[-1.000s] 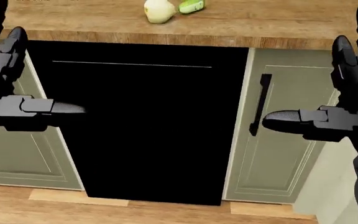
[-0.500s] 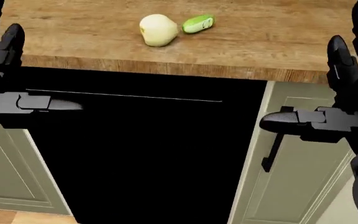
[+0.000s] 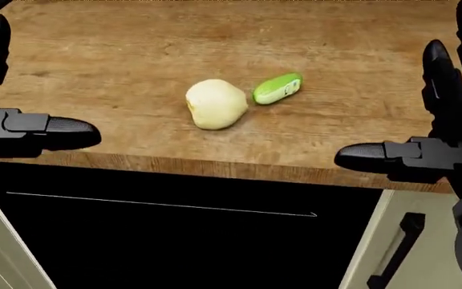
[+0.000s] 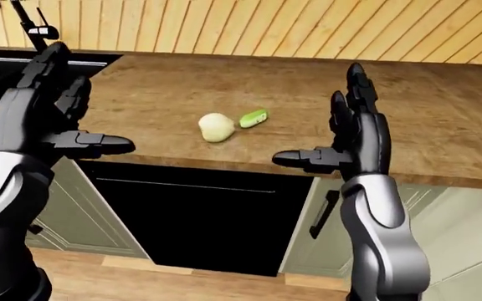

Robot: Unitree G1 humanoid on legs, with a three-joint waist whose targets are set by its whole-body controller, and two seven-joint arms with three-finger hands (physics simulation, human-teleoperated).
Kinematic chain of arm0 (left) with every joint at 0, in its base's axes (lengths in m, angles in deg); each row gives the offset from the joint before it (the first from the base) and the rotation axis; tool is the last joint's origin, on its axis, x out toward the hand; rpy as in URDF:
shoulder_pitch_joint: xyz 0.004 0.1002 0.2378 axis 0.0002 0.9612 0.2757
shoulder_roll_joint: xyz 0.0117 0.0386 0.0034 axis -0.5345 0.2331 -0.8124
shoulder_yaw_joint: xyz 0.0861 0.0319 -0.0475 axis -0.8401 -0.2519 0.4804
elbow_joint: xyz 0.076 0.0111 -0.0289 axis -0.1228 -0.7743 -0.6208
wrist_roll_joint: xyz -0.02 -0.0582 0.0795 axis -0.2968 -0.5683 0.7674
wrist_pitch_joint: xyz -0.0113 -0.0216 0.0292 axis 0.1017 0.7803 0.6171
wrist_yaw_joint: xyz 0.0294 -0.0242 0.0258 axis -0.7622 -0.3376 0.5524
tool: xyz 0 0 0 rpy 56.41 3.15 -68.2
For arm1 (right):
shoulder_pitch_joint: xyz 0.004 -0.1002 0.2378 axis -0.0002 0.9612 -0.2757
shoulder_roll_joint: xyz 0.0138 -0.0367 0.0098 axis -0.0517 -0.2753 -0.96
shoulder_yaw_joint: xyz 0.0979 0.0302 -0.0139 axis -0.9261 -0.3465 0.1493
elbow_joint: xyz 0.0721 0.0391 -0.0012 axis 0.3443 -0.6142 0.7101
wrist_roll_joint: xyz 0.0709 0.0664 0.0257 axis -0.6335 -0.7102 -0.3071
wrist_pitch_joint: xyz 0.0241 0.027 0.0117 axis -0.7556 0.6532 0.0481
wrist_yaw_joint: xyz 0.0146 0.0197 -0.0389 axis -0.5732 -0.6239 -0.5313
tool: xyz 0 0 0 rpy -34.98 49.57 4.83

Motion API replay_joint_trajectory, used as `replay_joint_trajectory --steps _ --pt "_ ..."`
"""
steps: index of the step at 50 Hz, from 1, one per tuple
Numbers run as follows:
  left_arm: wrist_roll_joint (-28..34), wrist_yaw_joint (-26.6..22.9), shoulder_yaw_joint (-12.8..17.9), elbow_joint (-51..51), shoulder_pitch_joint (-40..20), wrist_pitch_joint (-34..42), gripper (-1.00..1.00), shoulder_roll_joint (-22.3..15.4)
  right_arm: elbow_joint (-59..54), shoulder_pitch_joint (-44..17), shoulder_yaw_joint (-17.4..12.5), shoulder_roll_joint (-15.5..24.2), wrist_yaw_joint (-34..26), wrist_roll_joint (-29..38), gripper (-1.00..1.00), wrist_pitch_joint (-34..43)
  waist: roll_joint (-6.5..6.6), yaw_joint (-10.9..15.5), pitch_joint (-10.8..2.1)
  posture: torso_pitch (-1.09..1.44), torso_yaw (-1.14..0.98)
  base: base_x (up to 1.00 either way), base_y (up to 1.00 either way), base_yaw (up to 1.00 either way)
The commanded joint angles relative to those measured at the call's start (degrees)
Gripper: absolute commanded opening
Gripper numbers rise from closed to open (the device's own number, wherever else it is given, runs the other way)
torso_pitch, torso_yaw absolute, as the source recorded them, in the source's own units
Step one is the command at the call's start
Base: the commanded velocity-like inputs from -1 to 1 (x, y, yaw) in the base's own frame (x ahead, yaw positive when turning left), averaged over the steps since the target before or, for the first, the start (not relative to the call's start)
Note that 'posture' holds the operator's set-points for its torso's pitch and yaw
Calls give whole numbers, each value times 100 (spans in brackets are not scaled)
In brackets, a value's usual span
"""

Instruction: Place the pear and the pickle on separate cutting boards.

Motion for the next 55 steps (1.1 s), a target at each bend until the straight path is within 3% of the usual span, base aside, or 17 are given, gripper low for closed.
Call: replay_joint_trajectory --steps 1,2,3,4,5,7,8,12,13,15,16,17,25,30,35,44,55 --pt "-16 -18 -1 113 -143 -136 100 -30 139 -96 -88 68 19 -16 100 -101 -36 -23 -98 0 0 30 0 0" --pt "-10 -21 -7 109 -137 -149 100 -30 140 -86 -88 65 18 -21 100 -109 -193 -18 -146 0 0 30 0 0" --pt "-11 -22 -3 115 -141 -137 100 -32 153 -85 -90 60 20 -40 100 -106 -222 -12 -217 0 0 28 0 0" --pt "-14 -21 0 121 -148 -125 100 -32 157 -84 -91 60 19 -51 100 -108 -164 -76 -67 0 0 24 0 0" --pt "-9 -22 -8 115 -147 -137 100 -29 172 -89 -109 70 30 -68 100 -88 -275 -51 2 0 0 20 0 0" --pt "-22 -17 3 149 -172 -85 100 -35 154 -84 -120 76 26 -79 100 -123 -212 -125 -85 0 0 20 0 0" --pt "-22 -20 2 150 -173 -86 100 -39 155 -91 -124 81 28 -92 100 -140 -185 -136 -3 0 0 4 0 0" --pt "-42 -12 6 172 -226 -37 100 -56 203 -68 -177 103 21 -175 100 -162 -101 -174 78 0 0 0 0 0" --pt "-47 -8 2 184 -241 -17 100 -59 214 -77 -194 119 36 -195 100 -138 -33 -191 69 0 0 0 0 0" --pt "-48 -7 2 185 -243 -15 100 -59 215 -77 -193 124 42 -202 100 -138 249 -213 -21 0 0 0 0 0" --pt "-62 3 4 219 -276 39 100 -67 213 -83 -214 150 50 -213 100 -121 227 -271 -71 0 0 0 0 0" --pt "-80 15 17 249 -308 95 100 -74 245 -87 -221 161 66 -231 100 -88 147 -241 -21 0 0 0 0 0" --pt "-208 30 -31 595 -449 472 100 -119 390 -217 -385 367 134 -448 100 124 45 -188 -108 0 0 0 0 0" --pt "-26 -30 -366 1016 -480 754 100 -61 304 -328 -379 489 105 -429 100 197 17 -192 -92 0 0 0 0 0" --pt "491 -283 -785 1050 -634 788 100 48 239 -422 -345 536 77 -389 100 230 -29 -172 -45 0 0 0 0 0" --pt "2055 -1256 -1572 704 -783 400 100 462 143 -441 -252 447 55 -290 100 154 -82 -142 -7 0 0 0 0 0" --pt "3626 -2656 -1989 -52 -869 146 100 955 103 -530 -237 440 107 -323 100 181 -105 -150 -26 0 0 0 0 0"
